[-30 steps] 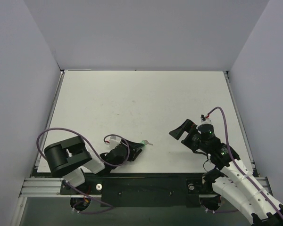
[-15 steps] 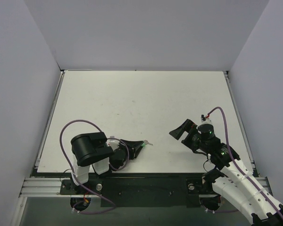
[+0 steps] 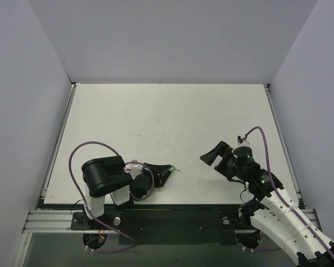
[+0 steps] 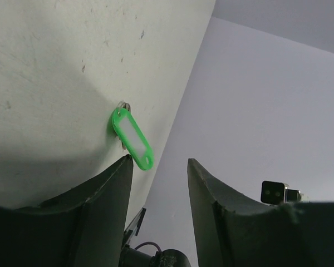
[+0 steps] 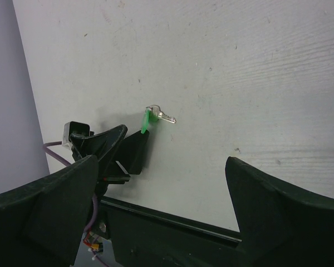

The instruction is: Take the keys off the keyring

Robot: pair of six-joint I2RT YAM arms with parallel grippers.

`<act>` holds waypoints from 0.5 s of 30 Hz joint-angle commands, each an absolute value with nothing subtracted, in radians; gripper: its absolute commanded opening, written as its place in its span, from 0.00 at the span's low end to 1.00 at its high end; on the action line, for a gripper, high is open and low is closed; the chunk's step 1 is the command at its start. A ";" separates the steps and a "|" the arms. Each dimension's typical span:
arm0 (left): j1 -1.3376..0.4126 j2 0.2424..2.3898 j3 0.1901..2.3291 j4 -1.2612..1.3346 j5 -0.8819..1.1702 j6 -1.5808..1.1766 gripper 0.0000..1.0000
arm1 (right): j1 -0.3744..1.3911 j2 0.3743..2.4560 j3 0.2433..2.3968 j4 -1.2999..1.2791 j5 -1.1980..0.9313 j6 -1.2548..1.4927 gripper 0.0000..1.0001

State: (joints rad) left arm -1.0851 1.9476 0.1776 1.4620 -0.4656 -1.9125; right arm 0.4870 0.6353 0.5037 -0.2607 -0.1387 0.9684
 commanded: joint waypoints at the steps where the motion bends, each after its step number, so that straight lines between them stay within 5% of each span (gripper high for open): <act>1: -1.094 1.858 0.189 1.009 -0.357 -2.066 0.58 | 0.495 0.624 0.534 -0.273 -0.120 0.963 0.92; 9: -1.094 1.664 0.314 0.553 -0.351 -2.040 0.61 | 0.494 0.615 0.549 -0.291 -0.117 0.960 0.92; 15: -1.095 1.727 0.328 0.594 -0.357 -2.123 0.61 | 0.495 0.615 0.545 -0.288 -0.117 0.960 0.92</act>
